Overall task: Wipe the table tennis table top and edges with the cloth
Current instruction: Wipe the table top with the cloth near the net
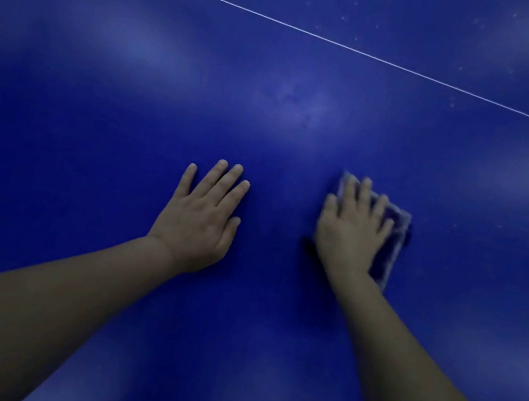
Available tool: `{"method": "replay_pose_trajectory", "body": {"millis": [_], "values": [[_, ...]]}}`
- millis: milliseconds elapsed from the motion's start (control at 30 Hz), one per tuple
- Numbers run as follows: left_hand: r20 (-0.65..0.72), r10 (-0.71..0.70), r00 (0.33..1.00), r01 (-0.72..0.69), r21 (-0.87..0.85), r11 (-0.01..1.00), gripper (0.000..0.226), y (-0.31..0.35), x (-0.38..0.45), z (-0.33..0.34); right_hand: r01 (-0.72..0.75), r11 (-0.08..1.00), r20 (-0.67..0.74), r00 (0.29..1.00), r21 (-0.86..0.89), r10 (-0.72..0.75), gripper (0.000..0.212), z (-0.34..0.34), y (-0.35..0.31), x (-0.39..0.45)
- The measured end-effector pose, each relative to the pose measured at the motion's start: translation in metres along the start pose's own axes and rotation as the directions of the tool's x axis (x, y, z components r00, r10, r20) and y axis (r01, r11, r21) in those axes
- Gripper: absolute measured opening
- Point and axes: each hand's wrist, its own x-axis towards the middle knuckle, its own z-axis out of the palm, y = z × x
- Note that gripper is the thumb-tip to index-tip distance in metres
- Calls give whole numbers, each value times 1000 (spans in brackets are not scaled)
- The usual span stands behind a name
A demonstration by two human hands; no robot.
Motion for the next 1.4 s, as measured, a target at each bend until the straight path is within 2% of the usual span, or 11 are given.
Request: {"method": "replay_pose_trajectory", "body": {"millis": [133,267,333,433,500,733,867,1033,1133,1300,1400], "values": [[-43,-4,999,4,-2,1000,63,-2,13,0,454,886,40,891,-93,-452,55,20,-32,-54],[-64,-29,998,28,-2,1000,62,-5,21,-1,648,757,158,759,-83,-632,54,7,42,-96],[-74,-48,996,47,-11,999,62,-6,25,-3,596,793,146,802,-127,-579,55,0,65,-57],[-85,-80,993,79,-21,997,62,-9,29,-5,187,980,34,982,-69,-185,59,-12,30,25],[-99,-109,989,108,-19,994,62,-12,34,-7,67,998,20,998,-22,-66,57,-8,-19,59],[-117,-142,983,140,-26,990,63,-20,69,-14,651,757,141,755,-50,-640,55,7,-9,-27],[-111,-148,983,144,-40,989,64,-17,86,-16,582,809,139,810,-76,-570,61,-12,39,24],[-96,-159,983,153,-58,986,66,-15,87,-18,137,991,55,989,-1,-137,60,-24,-42,143],[-100,-141,985,137,-50,989,65,-15,91,-19,299,954,42,954,-38,-297,60,-13,-95,147],[-121,-126,985,122,-39,992,64,-22,108,-21,690,722,158,719,-49,-677,61,-15,-38,97],[-110,-127,986,123,-39,992,64,-23,113,-22,566,818,133,823,-105,-552,65,-34,13,139]]}}
